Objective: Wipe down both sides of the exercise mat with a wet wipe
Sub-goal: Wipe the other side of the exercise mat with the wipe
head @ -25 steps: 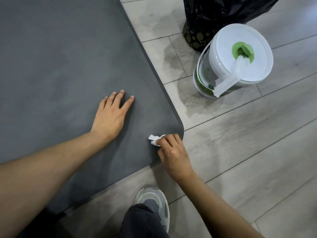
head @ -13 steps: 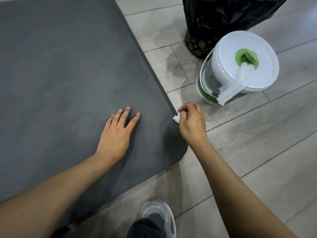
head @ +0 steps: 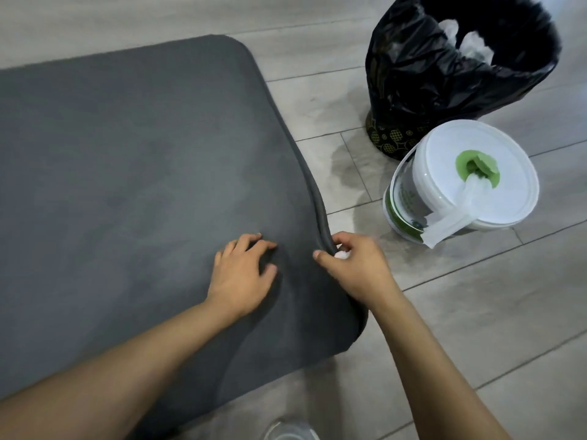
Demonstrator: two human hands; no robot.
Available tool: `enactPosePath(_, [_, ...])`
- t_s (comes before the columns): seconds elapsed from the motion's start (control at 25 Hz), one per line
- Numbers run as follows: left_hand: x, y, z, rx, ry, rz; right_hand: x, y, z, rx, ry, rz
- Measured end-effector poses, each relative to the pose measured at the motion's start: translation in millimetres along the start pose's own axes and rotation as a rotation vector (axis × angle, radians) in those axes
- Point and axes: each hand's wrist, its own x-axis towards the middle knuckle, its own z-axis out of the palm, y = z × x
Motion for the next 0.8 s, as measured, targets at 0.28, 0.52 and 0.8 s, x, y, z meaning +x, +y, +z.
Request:
enactPosePath(0.28, [39,32,-74,-0.698,-0.173,-0.380,-44,-77,3,-0.161,-0.253,-0.378])
enactPosePath(0.52, [14,15,-91,-0.656,-0.073,-0.359,41,-114,-49,0.282,0.035,-0.016])
enactPosePath(0.8, [-27,-33,-135,-0.756,-0.007,-0.375,162,-267,3,-0.099,-0.136,-0.080])
